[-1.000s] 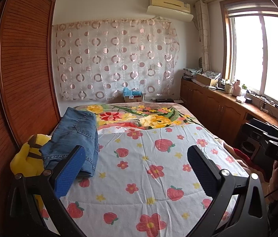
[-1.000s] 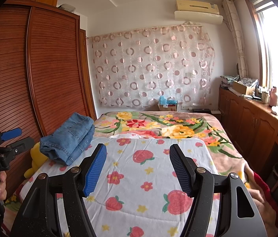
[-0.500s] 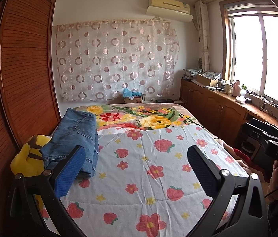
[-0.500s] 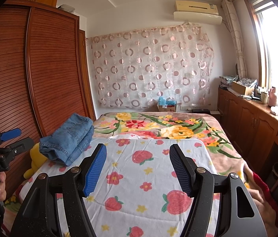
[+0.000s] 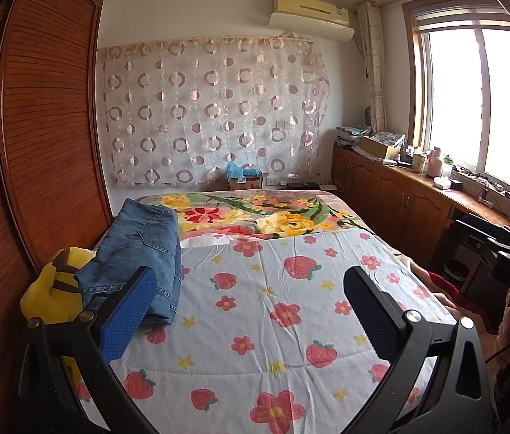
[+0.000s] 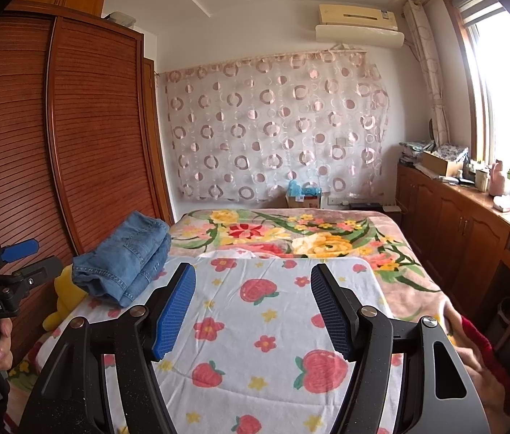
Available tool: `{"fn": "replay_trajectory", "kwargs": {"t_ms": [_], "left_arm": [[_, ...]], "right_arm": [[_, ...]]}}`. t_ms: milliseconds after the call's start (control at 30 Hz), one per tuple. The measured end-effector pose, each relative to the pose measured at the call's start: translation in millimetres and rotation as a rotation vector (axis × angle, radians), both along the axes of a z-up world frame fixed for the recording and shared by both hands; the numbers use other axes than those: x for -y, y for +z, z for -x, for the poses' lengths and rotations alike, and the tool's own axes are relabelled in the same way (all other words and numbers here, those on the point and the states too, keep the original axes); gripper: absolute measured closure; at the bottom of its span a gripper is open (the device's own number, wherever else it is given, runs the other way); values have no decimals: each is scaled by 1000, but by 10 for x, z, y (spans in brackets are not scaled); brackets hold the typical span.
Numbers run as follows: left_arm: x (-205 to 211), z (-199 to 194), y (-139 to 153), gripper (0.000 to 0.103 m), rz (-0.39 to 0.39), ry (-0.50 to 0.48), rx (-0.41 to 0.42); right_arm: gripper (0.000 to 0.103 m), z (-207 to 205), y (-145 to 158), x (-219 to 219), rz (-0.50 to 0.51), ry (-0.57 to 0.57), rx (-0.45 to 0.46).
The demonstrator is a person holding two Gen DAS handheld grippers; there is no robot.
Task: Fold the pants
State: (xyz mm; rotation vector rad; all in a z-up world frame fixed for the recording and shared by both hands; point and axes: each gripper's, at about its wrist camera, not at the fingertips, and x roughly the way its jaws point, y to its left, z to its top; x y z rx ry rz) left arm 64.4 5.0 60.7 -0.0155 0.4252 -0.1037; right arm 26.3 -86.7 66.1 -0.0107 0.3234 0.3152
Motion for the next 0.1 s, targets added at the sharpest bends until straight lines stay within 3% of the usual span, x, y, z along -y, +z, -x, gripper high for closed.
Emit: {"fn": "replay_trajectory", "kwargs": {"t_ms": [100], "left_arm": [[-19,-6,-2,0,-2,4,1]], "right_arm": [[35,11,-10,-6,2,-4,3]]}}
